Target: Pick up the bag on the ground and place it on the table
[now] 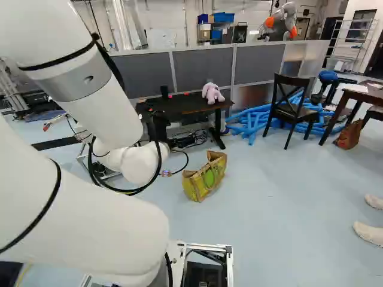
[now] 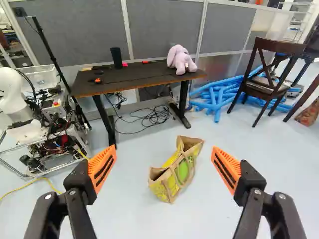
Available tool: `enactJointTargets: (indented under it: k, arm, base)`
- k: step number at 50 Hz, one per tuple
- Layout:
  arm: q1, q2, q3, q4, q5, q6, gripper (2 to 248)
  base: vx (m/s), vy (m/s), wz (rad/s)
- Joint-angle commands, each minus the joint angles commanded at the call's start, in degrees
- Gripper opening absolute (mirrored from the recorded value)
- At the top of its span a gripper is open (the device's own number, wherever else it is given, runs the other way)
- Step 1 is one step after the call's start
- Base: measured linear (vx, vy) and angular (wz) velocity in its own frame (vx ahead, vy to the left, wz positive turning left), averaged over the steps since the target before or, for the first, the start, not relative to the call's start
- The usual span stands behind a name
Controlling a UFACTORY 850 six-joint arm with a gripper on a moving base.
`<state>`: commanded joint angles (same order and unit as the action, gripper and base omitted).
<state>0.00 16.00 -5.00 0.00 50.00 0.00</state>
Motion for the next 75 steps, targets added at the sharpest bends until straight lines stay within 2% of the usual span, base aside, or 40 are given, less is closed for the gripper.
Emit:
enactJointTargets:
  k: [75]
  arm:
    - [0.00,0.00,0.00,0.00,0.00,0.00,247]
  base:
    - [0.117,-0.057,-0.001]
